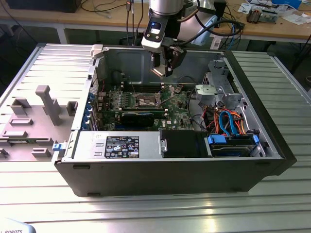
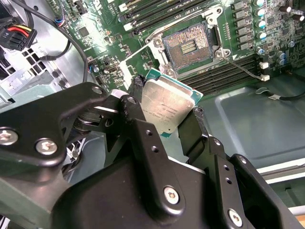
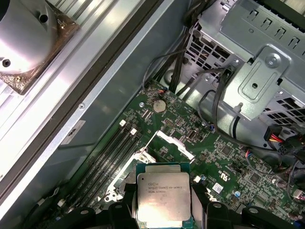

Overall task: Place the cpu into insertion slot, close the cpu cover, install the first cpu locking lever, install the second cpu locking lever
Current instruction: 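Place the cpu into insertion slot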

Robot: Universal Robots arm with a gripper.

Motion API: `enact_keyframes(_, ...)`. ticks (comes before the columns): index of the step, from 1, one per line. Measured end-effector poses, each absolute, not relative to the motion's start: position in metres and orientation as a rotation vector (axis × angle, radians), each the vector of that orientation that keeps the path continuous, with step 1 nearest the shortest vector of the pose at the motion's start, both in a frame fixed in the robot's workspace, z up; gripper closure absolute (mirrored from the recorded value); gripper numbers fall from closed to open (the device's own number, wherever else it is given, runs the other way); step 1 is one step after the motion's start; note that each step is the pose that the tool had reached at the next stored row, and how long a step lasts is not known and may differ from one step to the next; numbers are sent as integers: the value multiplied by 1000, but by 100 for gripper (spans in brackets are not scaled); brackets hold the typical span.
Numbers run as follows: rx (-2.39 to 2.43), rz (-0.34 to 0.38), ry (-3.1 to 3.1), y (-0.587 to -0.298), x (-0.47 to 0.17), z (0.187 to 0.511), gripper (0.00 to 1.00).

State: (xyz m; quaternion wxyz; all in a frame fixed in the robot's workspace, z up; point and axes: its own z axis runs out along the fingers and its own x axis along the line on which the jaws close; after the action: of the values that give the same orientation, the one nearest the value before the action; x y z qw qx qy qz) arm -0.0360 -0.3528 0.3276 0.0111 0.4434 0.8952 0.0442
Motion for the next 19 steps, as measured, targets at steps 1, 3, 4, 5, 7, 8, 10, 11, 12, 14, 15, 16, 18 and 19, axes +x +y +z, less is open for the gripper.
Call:
enact_keyframes(1,1385,138,2792,-353,-36,328,46)
enact_keyframes(3,1387,138,2791,-353,-36,328,46)
enact_keyframes(4,1388,138,2790,-353,-36,327,46)
enact_keyframes(5,1390,138,2789,-353,-36,327,46)
enact_keyframes(7,1393,138,2787,-353,-36,327,46)
enact_keyframes(8,1394,138,2787,-353,-36,327,46)
enact_keyframes(10,1396,138,2785,-353,-36,327,46)
enact_keyframes(11,1398,138,2785,-353,-36,327,46)
enact_keyframes(12,1399,138,2784,-353,-36,327,46)
enact_keyframes(14,1401,138,2783,-353,-36,327,46)
enact_keyframes(15,1402,138,2782,-353,-36,327,46)
enact_keyframes(16,1403,138,2782,-353,-36,327,46)
enact_keyframes(18,1406,138,2780,-353,-36,327,46)
enact_keyframes(19,1407,138,2780,-353,-36,327,46)
